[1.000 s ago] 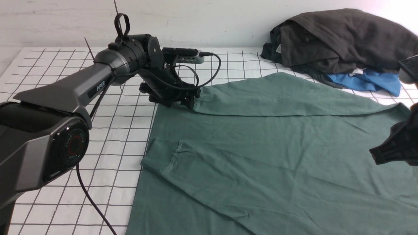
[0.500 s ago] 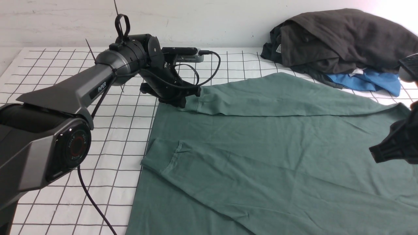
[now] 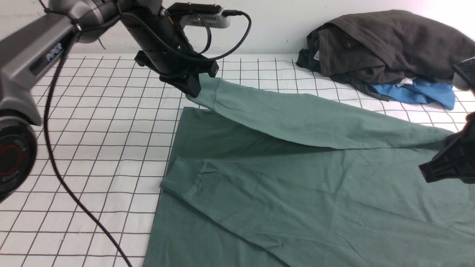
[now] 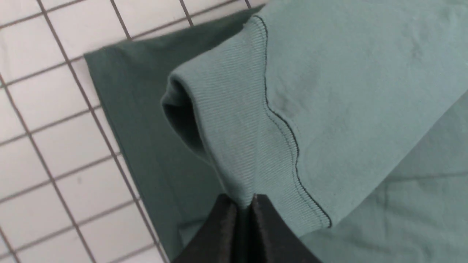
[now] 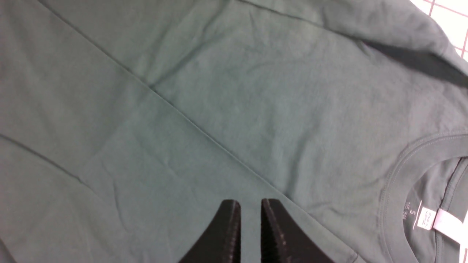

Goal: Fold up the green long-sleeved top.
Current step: Use the left arm to drag and drop the cuff onto the cuff closest to the left arm

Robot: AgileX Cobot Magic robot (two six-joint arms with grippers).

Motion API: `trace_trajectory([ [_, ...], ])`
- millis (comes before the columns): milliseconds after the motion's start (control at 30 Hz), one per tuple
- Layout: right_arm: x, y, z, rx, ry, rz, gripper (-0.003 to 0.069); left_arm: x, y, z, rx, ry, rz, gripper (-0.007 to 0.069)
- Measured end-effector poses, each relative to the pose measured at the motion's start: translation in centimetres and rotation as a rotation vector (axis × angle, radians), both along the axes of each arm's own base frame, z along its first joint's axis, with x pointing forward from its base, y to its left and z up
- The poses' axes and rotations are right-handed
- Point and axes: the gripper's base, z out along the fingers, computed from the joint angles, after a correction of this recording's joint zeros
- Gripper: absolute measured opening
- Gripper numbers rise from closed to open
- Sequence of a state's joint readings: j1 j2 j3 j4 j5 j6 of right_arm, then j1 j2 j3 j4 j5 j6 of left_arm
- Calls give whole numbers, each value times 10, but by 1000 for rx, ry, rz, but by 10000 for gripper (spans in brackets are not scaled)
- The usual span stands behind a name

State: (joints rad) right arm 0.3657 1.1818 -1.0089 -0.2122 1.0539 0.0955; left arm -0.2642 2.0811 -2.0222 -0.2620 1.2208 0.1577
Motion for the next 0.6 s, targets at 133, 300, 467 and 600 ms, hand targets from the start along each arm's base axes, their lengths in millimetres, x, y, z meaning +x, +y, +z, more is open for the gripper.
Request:
trace_trajectory([
  [133,-4,-2,2,-2,10,-4,84,-38,10,-1,15,67,3,13],
  [300,-8,-1,2,16,33,-7,84,-90,19,-25,34,113,11,13],
  [467,-12,1,1,27,78,16,84,-115,20,-59,63,172,9,18],
  [600,-17,2,-2,29,142,42,84,-126,23,-81,82,207,14,83],
])
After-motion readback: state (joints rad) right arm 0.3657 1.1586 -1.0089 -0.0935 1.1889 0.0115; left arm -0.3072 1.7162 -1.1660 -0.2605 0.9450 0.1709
